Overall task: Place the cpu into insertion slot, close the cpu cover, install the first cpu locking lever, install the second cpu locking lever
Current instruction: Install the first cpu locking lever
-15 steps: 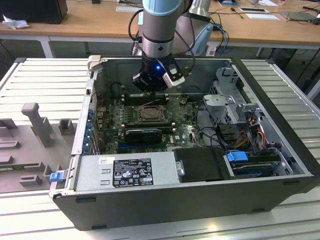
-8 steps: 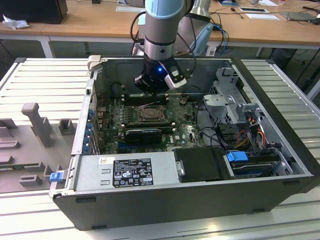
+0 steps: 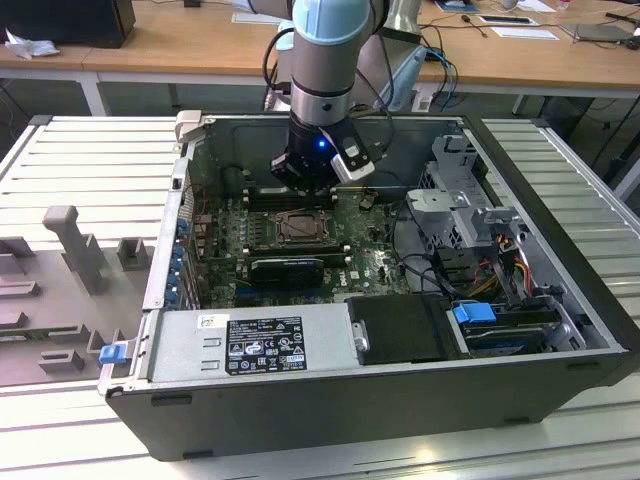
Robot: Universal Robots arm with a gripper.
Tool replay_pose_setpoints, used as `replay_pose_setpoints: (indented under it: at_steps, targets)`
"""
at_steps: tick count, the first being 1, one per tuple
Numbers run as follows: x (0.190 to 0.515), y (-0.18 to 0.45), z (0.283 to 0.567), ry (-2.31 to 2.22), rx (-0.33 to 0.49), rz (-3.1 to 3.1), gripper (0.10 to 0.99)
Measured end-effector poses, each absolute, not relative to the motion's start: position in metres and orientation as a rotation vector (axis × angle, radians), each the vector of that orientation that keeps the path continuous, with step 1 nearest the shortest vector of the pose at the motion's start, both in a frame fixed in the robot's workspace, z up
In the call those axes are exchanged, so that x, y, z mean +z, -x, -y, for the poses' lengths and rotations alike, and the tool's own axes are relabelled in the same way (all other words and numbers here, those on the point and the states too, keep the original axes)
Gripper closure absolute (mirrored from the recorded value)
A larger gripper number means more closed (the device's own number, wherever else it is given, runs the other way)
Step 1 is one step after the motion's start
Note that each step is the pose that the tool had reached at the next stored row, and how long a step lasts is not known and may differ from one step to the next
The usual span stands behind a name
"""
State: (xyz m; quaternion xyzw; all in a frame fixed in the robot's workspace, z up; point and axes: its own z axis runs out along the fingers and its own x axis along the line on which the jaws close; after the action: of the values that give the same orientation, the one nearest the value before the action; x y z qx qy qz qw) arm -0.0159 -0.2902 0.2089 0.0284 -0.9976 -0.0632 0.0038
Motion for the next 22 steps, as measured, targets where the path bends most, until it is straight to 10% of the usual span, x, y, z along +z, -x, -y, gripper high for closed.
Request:
replay_pose_setpoints:
  at_steps: [22]
  targets:
    - [0.2005,0.0155,0.2879,-0.089,-0.173,3.128,0.980]
